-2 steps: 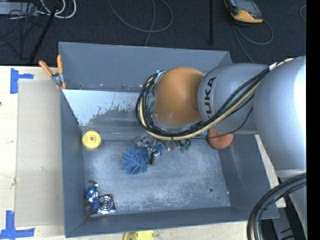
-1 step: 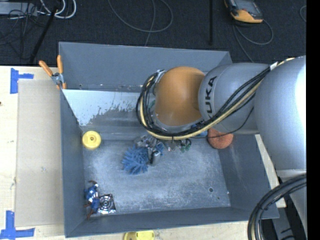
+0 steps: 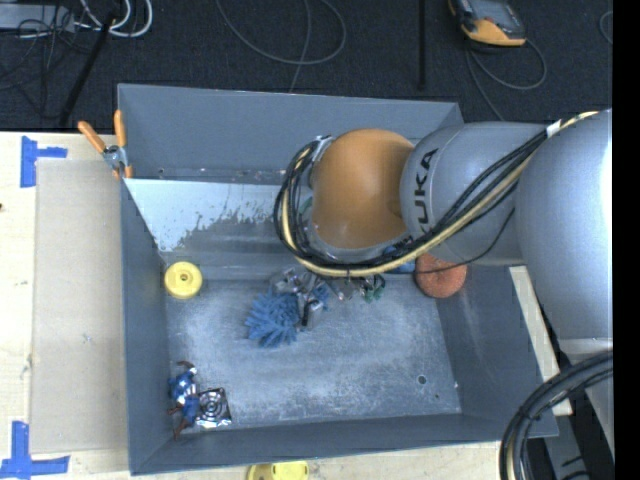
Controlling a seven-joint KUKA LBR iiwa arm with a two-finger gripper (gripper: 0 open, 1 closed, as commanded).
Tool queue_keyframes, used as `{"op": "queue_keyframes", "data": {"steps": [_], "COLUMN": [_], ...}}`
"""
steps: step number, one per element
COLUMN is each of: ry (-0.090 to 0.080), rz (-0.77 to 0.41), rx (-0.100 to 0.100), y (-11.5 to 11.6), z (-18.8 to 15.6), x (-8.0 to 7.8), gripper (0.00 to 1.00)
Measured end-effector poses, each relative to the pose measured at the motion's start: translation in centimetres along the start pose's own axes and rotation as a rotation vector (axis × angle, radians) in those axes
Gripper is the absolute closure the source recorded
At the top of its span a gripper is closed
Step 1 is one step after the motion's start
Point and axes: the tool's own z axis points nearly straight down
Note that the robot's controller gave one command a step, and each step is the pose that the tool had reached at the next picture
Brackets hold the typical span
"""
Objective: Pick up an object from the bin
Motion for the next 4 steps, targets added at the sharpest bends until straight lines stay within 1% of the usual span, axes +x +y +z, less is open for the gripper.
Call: {"op": "queue_keyframes", "data": {"steps": [1, 2, 3, 4], "ry": [0.004, 0.001, -0.005, -0.008], "rz": [0.001, 0.001, 0.001, 0.002], "rx": [-0.002, 0.000, 0.002, 0.003], "y": [0.1, 0.1, 0.1, 0.1], "z": [-1.8, -4.1, -6.1, -7.3], "x": [0.1, 0.0, -0.1, -0.2], "gripper": [1.00, 1.00, 1.00, 1.00]}}
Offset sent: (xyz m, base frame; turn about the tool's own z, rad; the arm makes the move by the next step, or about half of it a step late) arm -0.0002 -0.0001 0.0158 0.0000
